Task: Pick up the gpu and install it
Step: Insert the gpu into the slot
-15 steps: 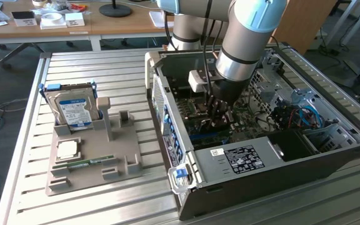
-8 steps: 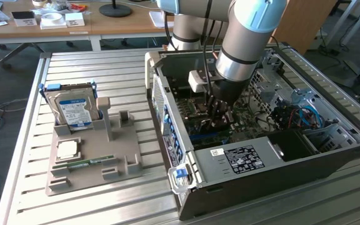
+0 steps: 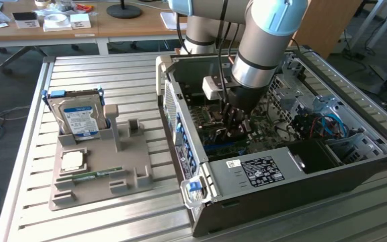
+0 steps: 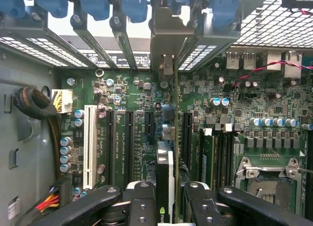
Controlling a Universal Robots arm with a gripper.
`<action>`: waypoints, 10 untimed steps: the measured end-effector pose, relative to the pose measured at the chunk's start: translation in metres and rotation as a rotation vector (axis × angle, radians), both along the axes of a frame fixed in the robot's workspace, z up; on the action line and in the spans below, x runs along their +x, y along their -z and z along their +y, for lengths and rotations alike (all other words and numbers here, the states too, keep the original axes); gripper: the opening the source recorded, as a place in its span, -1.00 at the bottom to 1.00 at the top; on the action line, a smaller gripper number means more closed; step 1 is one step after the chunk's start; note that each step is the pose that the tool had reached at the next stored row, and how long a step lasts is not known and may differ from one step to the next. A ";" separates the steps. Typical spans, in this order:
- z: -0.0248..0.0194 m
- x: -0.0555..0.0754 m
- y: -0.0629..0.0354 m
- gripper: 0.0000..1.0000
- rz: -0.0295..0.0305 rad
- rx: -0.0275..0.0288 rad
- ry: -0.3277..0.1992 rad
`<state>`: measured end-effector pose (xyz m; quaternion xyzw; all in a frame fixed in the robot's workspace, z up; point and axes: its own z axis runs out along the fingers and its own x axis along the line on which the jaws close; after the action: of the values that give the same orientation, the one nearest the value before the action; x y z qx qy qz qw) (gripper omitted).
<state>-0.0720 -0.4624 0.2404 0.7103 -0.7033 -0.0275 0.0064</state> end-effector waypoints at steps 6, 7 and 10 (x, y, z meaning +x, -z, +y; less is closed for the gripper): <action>0.0000 0.000 0.0001 -0.46 0.0000 0.0001 0.000; 0.0000 0.000 0.0001 -0.46 0.0000 0.0001 0.000; 0.0002 0.000 -0.0011 -0.46 -0.0007 0.0014 0.000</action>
<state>-0.0719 -0.4623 0.2415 0.7103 -0.7033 -0.0277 0.0056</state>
